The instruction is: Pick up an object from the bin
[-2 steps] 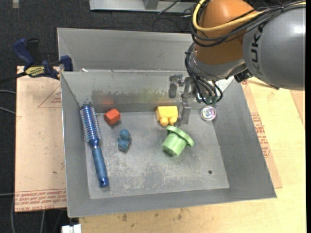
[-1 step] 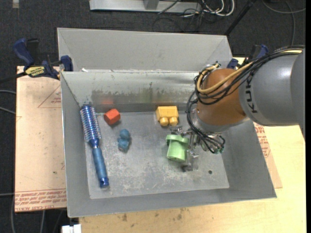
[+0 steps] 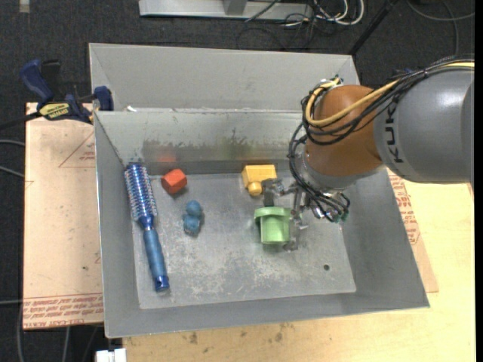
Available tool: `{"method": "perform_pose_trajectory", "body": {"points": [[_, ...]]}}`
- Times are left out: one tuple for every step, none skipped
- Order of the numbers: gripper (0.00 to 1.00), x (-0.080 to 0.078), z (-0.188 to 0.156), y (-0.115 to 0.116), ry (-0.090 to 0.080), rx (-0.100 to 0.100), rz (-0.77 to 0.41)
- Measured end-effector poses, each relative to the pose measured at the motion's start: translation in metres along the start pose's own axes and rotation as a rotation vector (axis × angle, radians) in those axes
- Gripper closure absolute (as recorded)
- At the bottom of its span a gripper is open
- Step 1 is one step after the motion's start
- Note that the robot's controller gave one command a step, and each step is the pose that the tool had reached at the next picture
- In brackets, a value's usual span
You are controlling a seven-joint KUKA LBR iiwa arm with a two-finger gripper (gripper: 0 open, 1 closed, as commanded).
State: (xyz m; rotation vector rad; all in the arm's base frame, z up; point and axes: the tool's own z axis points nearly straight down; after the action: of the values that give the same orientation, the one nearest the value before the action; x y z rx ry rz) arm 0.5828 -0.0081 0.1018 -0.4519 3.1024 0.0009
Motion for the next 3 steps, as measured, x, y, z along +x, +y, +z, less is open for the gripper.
{"method": "perform_pose_trajectory", "body": {"points": [[0.0, -0.004, 0.002, 0.009, 0.003, -0.002, 0.058], [0.0, -0.003, 0.032, 0.009, 0.004, -0.002, 0.102], [0.0, -0.004, 0.031, 0.009, 0.001, -0.002, 0.103]]}}
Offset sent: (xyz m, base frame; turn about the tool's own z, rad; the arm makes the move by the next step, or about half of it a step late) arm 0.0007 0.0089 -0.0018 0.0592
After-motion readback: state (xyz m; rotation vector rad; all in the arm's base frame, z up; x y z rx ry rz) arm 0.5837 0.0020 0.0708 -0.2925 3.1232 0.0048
